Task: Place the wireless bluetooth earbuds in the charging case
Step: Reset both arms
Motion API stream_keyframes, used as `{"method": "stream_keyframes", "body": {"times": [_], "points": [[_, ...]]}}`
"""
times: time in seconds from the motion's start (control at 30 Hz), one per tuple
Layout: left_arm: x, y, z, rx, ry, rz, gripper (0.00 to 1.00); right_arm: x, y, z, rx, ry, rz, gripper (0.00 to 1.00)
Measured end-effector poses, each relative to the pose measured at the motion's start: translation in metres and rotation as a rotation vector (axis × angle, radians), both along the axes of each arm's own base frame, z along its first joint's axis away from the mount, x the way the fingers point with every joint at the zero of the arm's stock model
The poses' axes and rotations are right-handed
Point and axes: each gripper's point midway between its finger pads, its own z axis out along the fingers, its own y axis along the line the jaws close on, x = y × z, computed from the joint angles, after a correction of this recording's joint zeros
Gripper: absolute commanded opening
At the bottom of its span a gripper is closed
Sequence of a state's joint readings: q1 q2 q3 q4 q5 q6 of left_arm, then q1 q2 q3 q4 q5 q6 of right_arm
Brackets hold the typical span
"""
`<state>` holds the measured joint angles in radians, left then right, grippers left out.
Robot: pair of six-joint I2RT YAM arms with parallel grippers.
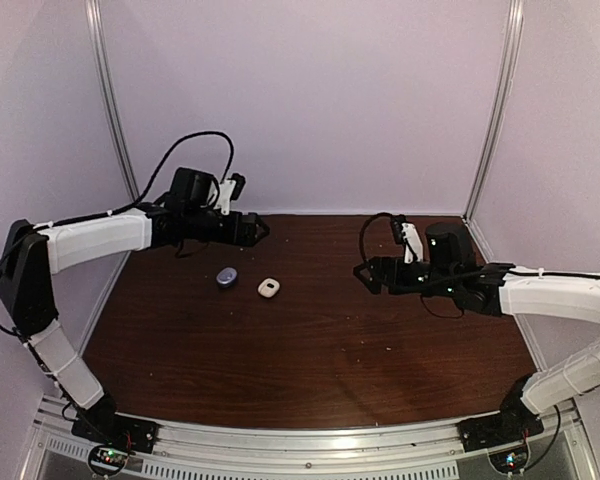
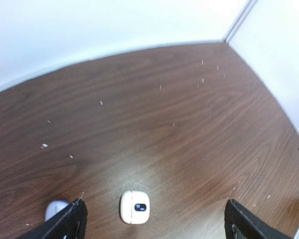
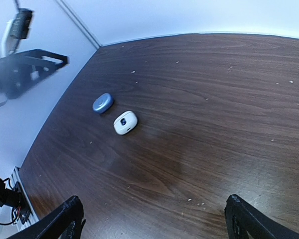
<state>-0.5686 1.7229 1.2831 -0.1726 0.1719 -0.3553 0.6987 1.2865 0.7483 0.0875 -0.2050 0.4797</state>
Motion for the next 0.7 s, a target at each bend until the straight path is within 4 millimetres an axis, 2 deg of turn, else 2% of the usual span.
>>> {"method": "stream_keyframes", "body": {"times": [0.07,0.13,0.2,0.3,0.37,0.5,0.7], "points": [[0.005,0.028,0.039,-0.076,-0.052,0.056,0.98,0.012,-0.014,0.000,0.002,0.002,-0.048,1.00],[0.008,0.059,0.063,-0.121,-0.093,0.122,0.98,0.023,-0.028,0.000,0.002,0.006,-0.096,1.00],[0.004,0.093,0.075,-0.145,-0.122,0.200,0.97,0.035,-0.045,-0.001,0.004,0.010,-0.147,1.00],[-0.011,0.118,0.081,-0.155,-0.142,0.259,0.98,0.047,-0.068,-0.002,0.008,0.011,-0.211,1.00],[-0.026,0.123,0.078,-0.162,-0.145,0.266,0.98,0.049,-0.083,-0.007,0.011,0.013,-0.242,1.00],[-0.053,0.131,0.060,-0.168,-0.131,0.271,0.98,0.040,-0.104,-0.023,0.015,0.024,-0.278,1.00],[-0.079,0.140,0.007,-0.147,-0.046,0.280,0.98,0.027,-0.115,-0.036,0.035,0.024,-0.293,1.00]]}}
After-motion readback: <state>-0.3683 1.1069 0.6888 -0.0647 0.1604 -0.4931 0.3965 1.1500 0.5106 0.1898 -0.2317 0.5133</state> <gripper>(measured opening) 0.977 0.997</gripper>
